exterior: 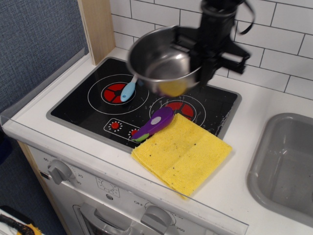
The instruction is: Move the bowl so it's above the yellow cloth.
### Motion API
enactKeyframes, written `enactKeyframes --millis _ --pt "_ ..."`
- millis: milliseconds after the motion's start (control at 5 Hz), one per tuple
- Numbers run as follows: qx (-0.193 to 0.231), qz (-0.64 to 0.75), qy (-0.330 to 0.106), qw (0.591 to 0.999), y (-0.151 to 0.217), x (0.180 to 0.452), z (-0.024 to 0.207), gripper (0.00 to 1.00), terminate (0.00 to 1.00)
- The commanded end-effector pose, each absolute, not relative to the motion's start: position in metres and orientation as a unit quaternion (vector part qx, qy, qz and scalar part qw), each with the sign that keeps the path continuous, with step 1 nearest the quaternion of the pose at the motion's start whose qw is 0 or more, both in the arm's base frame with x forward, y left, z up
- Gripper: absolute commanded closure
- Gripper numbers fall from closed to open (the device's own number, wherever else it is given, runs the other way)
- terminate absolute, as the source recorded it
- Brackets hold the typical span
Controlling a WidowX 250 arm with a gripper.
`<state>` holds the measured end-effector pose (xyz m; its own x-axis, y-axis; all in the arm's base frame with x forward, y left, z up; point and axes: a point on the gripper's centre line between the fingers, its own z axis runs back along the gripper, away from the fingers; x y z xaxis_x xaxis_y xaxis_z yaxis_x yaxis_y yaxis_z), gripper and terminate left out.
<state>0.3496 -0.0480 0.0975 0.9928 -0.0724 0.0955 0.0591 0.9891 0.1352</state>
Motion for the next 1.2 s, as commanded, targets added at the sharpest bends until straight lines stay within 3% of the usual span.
enactKeyframes --millis 0,600,800,1000 --pt "0.044 -0.060 -0.086 0.993 -0.080 0.378 0.125 1.00 0.00" --pt "0.056 -0.085 -0.064 0.993 -0.103 0.401 0.105 1.00 0.00" --pt "0.076 -0.079 -0.039 0.993 -0.093 0.398 0.084 1.00 0.00" --pt "0.093 -0.077 -0.014 0.993 -0.084 0.378 0.066 1.00 0.00"
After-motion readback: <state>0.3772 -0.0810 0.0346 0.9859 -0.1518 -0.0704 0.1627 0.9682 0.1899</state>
